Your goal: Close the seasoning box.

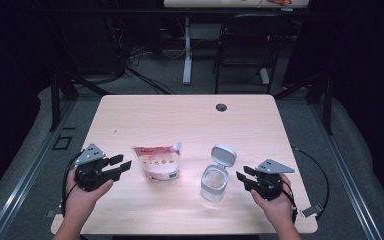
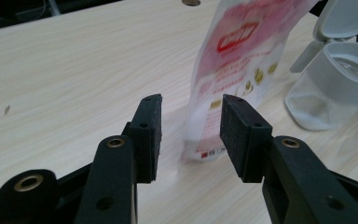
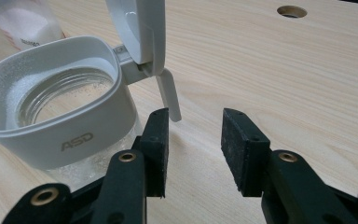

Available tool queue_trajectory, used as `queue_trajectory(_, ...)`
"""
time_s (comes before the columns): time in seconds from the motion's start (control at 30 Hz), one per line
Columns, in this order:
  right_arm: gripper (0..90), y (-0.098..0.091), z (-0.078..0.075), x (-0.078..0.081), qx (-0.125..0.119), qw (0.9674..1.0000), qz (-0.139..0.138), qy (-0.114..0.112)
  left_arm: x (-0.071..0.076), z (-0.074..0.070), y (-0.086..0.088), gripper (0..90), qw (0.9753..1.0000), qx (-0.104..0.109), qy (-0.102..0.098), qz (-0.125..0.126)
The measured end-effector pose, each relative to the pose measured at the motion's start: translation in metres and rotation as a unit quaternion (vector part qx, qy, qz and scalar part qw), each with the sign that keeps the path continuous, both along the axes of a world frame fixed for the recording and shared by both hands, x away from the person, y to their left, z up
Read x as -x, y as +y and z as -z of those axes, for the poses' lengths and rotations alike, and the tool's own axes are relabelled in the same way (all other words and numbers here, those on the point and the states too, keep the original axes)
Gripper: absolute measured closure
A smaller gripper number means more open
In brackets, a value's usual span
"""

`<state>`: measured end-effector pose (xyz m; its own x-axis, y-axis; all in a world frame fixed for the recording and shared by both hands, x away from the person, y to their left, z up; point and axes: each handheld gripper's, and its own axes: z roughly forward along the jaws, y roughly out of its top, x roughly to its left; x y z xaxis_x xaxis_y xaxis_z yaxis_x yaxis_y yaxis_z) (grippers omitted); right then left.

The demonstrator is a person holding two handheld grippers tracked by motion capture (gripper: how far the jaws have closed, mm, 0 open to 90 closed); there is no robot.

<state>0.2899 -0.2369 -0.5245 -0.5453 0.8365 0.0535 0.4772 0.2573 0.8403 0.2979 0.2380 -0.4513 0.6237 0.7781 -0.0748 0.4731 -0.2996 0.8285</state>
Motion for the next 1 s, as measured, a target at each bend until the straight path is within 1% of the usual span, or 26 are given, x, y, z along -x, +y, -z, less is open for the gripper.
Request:
queue_trajectory(0.03, 62.4, 0.000, 0.000, 0.000, -0.003, 1.0000, 0.002, -0.001, -0.002, -0.002, -0.002, 59.0, 1.0000, 0.003, 0.000, 0.002)
queue_trajectory(0.1, 62.5, -0.001, 0.000, 0.000, -0.003, 1.0000, 0.001, 0.001, -0.007, -0.005, -0.006, 59.0, 1.0000, 0.001, -0.003, 0.006)
queue_trajectory(0.13, 62.4, -0.001, 0.000, 0.000, -0.004, 1.0000, 0.001, 0.000, -0.007, -0.005, -0.006, 59.1, 1.0000, 0.001, -0.003, 0.006)
queue_trajectory(0.17, 62.4, -0.002, -0.001, 0.000, -0.008, 1.0000, 0.001, -0.001, -0.011, -0.007, -0.009, 59.2, 1.0000, -0.002, -0.003, 0.008)
queue_trajectory(0.2, 62.5, -0.002, -0.002, 0.001, -0.007, 1.0000, 0.001, -0.002, -0.012, -0.008, -0.010, 59.7, 0.9999, 0.001, -0.004, 0.009)
queue_trajectory(0.23, 62.5, -0.001, -0.003, 0.001, -0.010, 0.9999, 0.001, -0.003, -0.014, -0.010, -0.011, 60.5, 0.9999, 0.001, -0.006, 0.011)
queue_trajectory(0.37, 62.2, -0.001, -0.010, 0.005, -0.007, 0.9999, -0.003, -0.011, -0.017, -0.014, -0.018, 66.0, 0.9997, 0.004, -0.008, 0.024)
queue_trajectory(0.4, 62.2, -0.001, -0.010, 0.007, -0.008, 0.9999, -0.004, -0.012, -0.017, -0.015, -0.019, 67.3, 0.9997, 0.001, -0.005, 0.024)
queue_trajectory(0.47, 62.3, -0.001, -0.014, 0.010, -0.012, 0.9998, -0.007, -0.011, -0.017, -0.015, -0.021, 69.3, 0.9998, -0.005, -0.009, 0.018)
queue_trajectory(0.5, 62.3, 0.000, -0.016, 0.012, -0.014, 0.9998, -0.008, -0.013, -0.017, -0.015, -0.022, 70.2, 0.9998, -0.004, -0.011, 0.016)
queue_trajectory(0.57, 62.4, 0.001, -0.024, 0.015, -0.009, 0.9997, -0.015, -0.017, -0.016, -0.014, -0.021, 72.8, 0.9998, -0.007, -0.013, 0.013)
queue_trajectory(0.67, 62.4, 0.004, -0.035, 0.019, -0.010, 0.9993, -0.028, -0.021, -0.016, -0.014, -0.020, 76.1, 0.9998, -0.004, -0.014, 0.012)
queue_trajectory(0.73, 62.4, 0.006, -0.043, 0.020, -0.006, 0.9991, -0.034, -0.023, -0.016, -0.014, -0.020, 77.1, 0.9998, -0.007, -0.017, 0.012)
queue_trajectory(0.77, 62.4, 0.008, -0.047, 0.020, -0.009, 0.9991, -0.035, -0.023, -0.015, -0.013, -0.020, 78.0, 0.9997, -0.007, -0.020, 0.011)
queue_trajectory(0.83, 62.4, 0.012, -0.055, 0.020, -0.010, 0.9986, -0.044, -0.027, -0.014, -0.012, -0.019, 79.3, 0.9997, -0.001, -0.022, 0.012)
queue_trajectory(0.9, 62.5, 0.016, -0.063, 0.020, -0.014, 0.9981, -0.051, -0.032, -0.015, -0.012, -0.018, 80.2, 0.9997, -0.001, -0.019, 0.016)
queue_trajectory(1.0, 62.5, 0.025, -0.075, 0.020, -0.013, 0.9974, -0.059, -0.040, -0.015, -0.012, -0.016, 81.7, 0.9997, -0.002, -0.018, 0.016)
